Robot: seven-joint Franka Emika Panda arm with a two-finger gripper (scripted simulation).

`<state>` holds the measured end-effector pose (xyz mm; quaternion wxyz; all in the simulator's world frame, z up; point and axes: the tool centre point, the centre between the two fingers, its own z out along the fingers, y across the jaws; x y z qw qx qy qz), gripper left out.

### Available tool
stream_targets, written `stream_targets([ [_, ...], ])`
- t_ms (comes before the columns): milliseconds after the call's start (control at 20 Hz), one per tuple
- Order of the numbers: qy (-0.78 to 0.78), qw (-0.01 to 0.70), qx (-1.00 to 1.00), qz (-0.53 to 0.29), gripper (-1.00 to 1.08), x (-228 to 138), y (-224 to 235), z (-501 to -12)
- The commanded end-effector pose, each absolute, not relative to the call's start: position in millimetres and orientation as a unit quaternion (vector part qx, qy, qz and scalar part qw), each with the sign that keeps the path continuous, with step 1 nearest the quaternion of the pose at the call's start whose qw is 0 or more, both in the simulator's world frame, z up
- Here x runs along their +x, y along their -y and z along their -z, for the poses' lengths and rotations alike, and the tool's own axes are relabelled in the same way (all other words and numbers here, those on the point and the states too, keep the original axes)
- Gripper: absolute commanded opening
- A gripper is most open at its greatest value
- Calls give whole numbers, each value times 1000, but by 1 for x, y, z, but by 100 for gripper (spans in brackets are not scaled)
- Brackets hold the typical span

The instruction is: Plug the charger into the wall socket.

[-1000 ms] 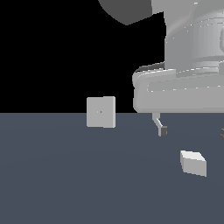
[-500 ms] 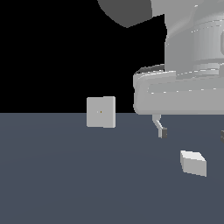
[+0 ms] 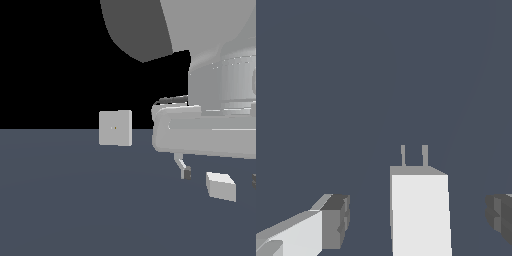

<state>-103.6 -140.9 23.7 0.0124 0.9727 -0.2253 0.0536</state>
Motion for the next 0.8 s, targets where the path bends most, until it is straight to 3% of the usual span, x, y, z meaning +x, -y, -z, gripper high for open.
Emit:
stream_targets([
  [0,225,12,973,-54,100,-103,141,-16],
  [200,225,12,973,-54,100,-103,141,-12],
  [250,225,12,973,-54,-100,-103,141,-12],
  [750,225,12,973,-54,-100,-103,141,-12],
])
